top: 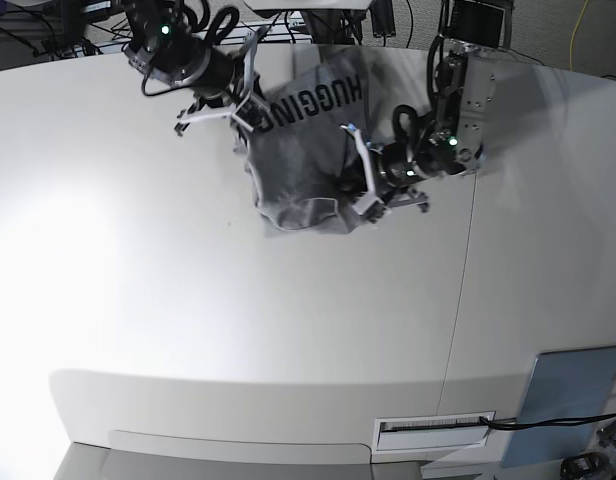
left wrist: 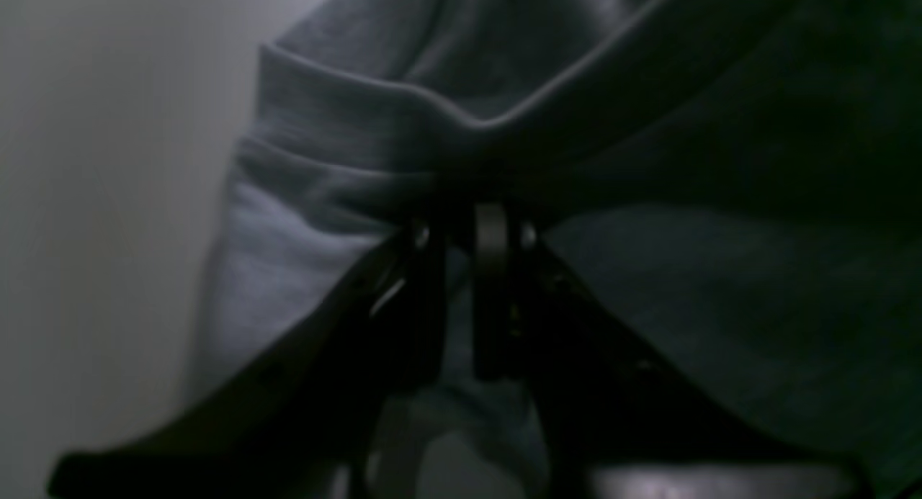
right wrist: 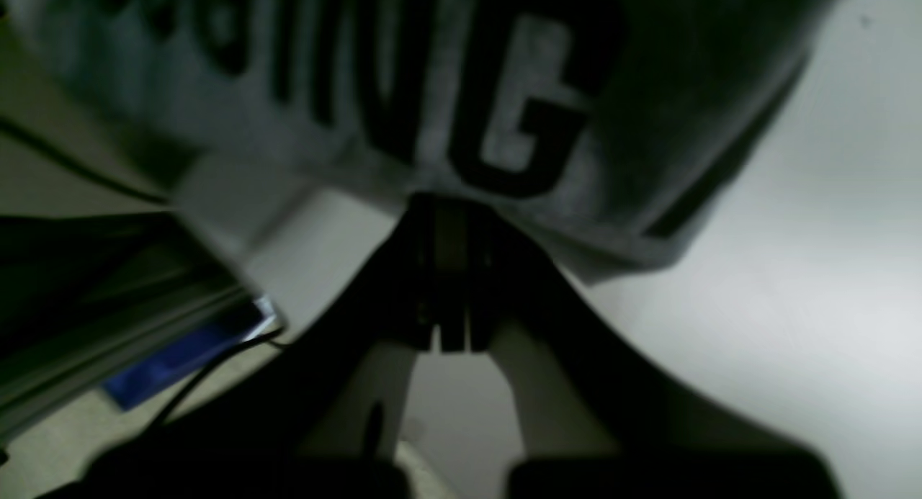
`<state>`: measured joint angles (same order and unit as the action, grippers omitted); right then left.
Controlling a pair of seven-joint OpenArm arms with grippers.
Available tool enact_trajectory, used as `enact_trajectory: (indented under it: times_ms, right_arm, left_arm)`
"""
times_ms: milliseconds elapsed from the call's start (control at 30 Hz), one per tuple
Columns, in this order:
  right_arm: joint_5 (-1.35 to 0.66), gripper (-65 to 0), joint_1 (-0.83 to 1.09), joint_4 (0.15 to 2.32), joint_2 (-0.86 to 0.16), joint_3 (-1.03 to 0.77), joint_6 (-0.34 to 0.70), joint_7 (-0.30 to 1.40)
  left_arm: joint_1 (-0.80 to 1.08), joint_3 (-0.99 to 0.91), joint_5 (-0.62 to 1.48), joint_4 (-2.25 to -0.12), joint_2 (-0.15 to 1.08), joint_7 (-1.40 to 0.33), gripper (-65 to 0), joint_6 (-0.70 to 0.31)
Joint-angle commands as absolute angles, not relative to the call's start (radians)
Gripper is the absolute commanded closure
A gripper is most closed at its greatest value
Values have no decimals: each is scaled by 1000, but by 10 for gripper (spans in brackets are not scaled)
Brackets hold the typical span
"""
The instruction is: Fold the T-shirt properly
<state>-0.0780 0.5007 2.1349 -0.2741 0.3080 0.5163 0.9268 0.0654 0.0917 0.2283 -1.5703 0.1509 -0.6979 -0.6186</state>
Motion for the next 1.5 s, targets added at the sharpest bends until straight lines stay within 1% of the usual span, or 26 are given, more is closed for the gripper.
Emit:
enact_trajectory:
  times_ms: [0,133,233,367,533,633,667,700,767,800,833,967,1167,1300,1333,1400,1467]
  right_arm:
    - [-88,0,514,2162,-278,305,497,907]
    - [-85,0,555,2175,-283,300,470,900]
    - [-85,0,590,2207,-283,252,455,875]
    - [-95,0,638,2283,-282,106,447,839]
    - [-251,0,662,2331,-282,-108,448,817]
    - [-321,0,656,2330,-283,-199,448,797]
    - [-331,-36,647,2330,-283,-217,448,789]
    - [-333,-86,640,2330,-283,-228,448,783]
    - [-332,-204,610,2328,-282,-230,449,781]
    - [-333,-252,592,2321,-283,-224,451,780]
    - [-332,-283,570,2310,-282,-216,453,777]
    - [-333,-291,464,2211,-282,-162,453,779]
    - [-333,-291,331,2041,-282,-18,453,822]
    - [-332,-290,292,2014,-282,75,453,847]
    - [-332,-290,289,2014,-282,89,453,849]
    - [-333,-290,288,2014,-282,105,453,849]
    - [-333,-290,288,2014,-282,105,453,849]
  left_arm:
    - [49,110,248,-1585,149,-678,-79,-622]
    - [47,185,247,-1585,150,-641,-79,-572]
    - [46,212,246,-1585,150,-627,-79,-565]
    - [47,211,228,-1585,153,-627,-79,-564]
    - [47,211,220,-1585,153,-628,-79,-565]
    - [47,211,220,-1586,153,-631,-79,-565]
    - [47,211,221,-1586,153,-632,-79,-565]
    - [47,211,221,-1585,153,-632,-79,-565]
    - [47,211,221,-1586,153,-639,-79,-564]
    - [47,211,221,-1585,153,-639,-79,-565]
    - [47,211,221,-1585,153,-639,-79,-565]
    - [47,211,221,-1586,153,-657,-79,-564]
    - [47,211,221,-1585,153,-665,-79,-564]
    - [47,211,220,-1585,153,-665,-79,-562]
    - [47,211,220,-1585,153,-665,-79,-548]
    - [47,211,219,-1585,153,-665,-79,-517]
    - [47,211,209,-1586,153,-664,-79,-513]
